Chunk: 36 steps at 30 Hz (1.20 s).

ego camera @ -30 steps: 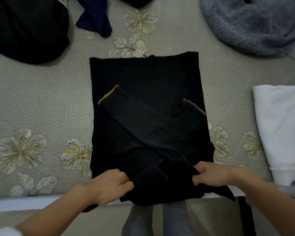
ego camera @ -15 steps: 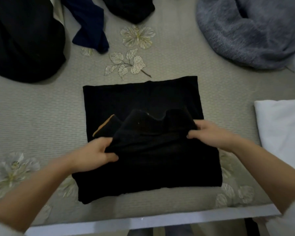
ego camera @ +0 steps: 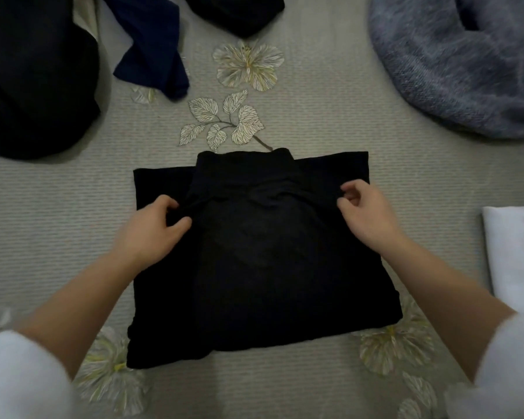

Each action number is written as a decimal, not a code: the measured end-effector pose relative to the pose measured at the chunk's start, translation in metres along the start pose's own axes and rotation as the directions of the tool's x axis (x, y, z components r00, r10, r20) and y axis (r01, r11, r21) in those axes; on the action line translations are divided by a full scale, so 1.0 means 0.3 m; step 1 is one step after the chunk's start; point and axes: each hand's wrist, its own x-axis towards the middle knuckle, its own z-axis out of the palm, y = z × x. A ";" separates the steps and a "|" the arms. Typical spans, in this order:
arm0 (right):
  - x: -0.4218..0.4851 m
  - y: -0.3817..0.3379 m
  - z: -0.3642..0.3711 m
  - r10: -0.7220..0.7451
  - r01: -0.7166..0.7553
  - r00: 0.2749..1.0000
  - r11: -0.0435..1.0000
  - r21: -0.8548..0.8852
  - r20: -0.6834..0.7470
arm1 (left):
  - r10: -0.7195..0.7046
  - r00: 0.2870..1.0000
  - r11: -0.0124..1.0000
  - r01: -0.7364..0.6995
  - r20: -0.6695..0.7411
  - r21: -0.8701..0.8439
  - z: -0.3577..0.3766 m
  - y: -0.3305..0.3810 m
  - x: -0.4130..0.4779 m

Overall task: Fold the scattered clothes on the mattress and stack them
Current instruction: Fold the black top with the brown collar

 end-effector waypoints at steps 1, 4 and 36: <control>-0.011 0.041 -0.002 0.001 -0.002 1.000 0.999 -0.052 -0.016 | -0.002 0.998 1.000 0.004 -0.056 0.020 0.014 -0.013 -0.011; -0.047 0.127 0.003 -0.048 0.057 0.998 0.959 -0.279 0.037 | 0.008 0.988 0.993 0.010 -0.153 0.115 0.053 -0.040 -0.024; -0.412 0.406 0.005 -0.633 0.755 0.621 0.325 -0.569 0.462 | 0.213 0.966 0.881 -0.256 0.150 0.398 0.357 -0.150 -0.564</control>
